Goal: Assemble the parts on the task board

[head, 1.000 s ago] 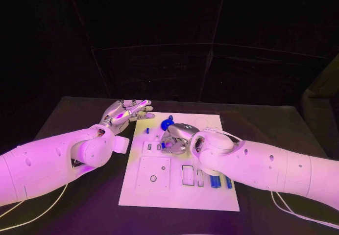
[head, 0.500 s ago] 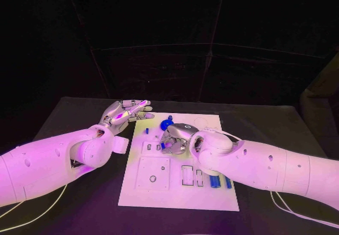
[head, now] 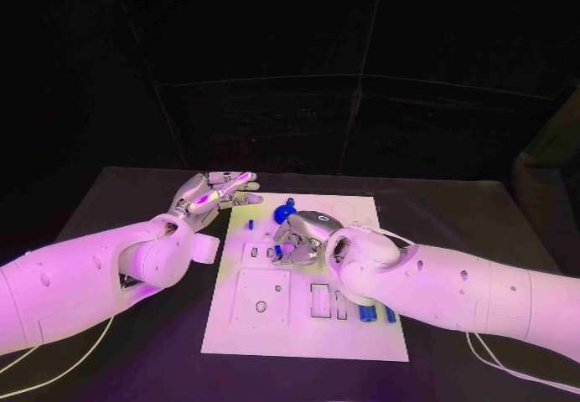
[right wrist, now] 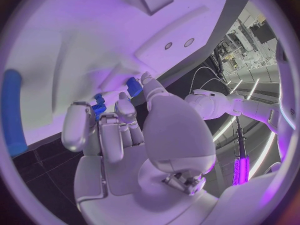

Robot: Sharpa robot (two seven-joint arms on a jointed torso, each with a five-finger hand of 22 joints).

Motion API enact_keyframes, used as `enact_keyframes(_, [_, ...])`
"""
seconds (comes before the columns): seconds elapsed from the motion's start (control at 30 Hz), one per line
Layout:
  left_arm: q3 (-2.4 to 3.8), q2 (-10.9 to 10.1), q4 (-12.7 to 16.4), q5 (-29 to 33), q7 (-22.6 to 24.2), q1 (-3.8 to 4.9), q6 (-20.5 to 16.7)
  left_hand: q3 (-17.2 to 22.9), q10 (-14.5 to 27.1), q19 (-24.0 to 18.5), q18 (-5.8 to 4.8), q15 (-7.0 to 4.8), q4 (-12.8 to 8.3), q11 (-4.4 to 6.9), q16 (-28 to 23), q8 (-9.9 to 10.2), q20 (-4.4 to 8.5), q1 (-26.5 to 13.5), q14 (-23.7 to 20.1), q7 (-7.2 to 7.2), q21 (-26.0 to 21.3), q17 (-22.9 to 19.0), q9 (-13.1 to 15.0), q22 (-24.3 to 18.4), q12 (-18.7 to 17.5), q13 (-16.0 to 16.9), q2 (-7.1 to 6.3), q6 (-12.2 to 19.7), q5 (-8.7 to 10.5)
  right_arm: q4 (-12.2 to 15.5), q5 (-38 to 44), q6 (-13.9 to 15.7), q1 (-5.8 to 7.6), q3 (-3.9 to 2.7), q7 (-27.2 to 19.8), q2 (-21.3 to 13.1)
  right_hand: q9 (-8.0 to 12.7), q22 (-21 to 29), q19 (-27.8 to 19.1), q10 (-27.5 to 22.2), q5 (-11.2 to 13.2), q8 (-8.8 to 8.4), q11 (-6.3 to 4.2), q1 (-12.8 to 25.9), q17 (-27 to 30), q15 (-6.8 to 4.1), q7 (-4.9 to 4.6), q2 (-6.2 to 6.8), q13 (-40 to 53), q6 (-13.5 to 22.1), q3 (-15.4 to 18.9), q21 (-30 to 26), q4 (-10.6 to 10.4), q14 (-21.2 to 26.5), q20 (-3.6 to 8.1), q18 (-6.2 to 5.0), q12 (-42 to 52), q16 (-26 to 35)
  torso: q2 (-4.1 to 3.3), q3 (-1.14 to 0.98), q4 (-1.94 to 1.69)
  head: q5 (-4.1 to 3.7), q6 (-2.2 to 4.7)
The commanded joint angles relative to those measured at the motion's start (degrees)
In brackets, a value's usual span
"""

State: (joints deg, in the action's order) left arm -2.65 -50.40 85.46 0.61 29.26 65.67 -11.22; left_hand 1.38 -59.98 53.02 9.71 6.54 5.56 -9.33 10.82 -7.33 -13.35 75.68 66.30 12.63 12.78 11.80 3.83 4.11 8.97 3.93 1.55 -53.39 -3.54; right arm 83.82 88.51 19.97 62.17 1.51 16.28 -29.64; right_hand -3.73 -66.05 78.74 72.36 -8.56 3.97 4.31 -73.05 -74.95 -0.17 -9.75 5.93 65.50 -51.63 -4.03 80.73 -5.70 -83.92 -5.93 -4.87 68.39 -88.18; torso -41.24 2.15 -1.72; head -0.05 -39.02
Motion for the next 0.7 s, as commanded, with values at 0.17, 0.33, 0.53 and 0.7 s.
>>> enact_keyframes(0.17, [0.04,-0.23,-0.16,-1.30,-1.25,0.09,-0.92,-0.52,-3.95,6.62,0.94,-2.54,-0.92,1.75,3.40,-0.29,2.56,-0.47,8.01,-1.43,2.92,2.98,0.09,1.01,-0.07,0.37,1.11,-2.42,0.30,4.78,-4.68,8.87,0.19,-0.13,-9.38,-4.24,-0.09,-0.07,0.03,0.68,-0.38,0.14,0.52,-0.76,-10.63,0.56,-0.09,0.22,0.70,0.26,1.45,-0.12,-0.71,-5.06,-0.46,0.30,1.04,0.17,0.14,-0.06,0.10,0.33,0.21])
enact_keyframes(0.33, [0.06,-0.74,-0.20,-6.82,-10.31,0.22,-3.61,-0.14,-8.31,11.43,0.99,-4.48,-1.36,3.36,7.81,-0.63,4.48,-0.08,13.72,-2.49,5.42,6.28,0.15,2.00,0.98,1.22,1.60,-4.25,0.23,8.60,-13.88,7.51,1.52,-0.23,-15.18,-9.45,-0.24,0.48,-0.26,1.07,-0.88,0.63,0.40,-1.56,-10.01,0.49,0.07,-0.66,1.12,-0.40,1.82,-0.36,-0.97,-4.91,-0.46,0.18,1.58,0.47,0.50,-0.11,0.19,0.52,0.27])
enact_keyframes(0.53, [0.06,-0.76,-0.65,-16.98,-27.12,1.03,-0.30,-1.74,-14.03,19.17,0.51,-7.15,0.94,5.68,28.88,-1.79,7.40,-3.53,19.70,-4.63,11.34,23.65,0.30,4.93,6.10,5.02,0.67,-5.40,0.10,9.81,-26.73,3.76,5.91,-0.29,-17.73,-16.00,-0.25,1.72,-0.90,0.82,-2.11,0.91,0.25,-3.05,-9.08,0.34,0.20,-1.55,0.77,-0.62,2.06,-0.96,-0.61,-4.67,-0.33,-0.04,1.40,0.96,1.52,-0.46,0.54,0.94,0.20])
enact_keyframes(0.7, [0.07,0.55,-1.36,-31.68,-43.06,2.83,7.86,-2.79,-9.84,21.12,0.38,-7.49,5.06,5.72,56.58,-4.81,8.15,-6.54,18.24,-4.57,17.38,50.19,0.78,8.82,16.62,13.45,3.28,-2.79,0.17,8.43,-30.78,2.22,8.44,-0.31,-17.68,-20.14,-0.30,1.87,-0.97,0.84,-2.32,1.08,0.20,-3.12,-8.88,0.30,0.26,-1.79,0.73,-0.85,2.26,-1.05,-0.67,-4.62,-0.30,-0.07,1.41,1.08,2.65,-0.63,0.73,1.42,-0.25])
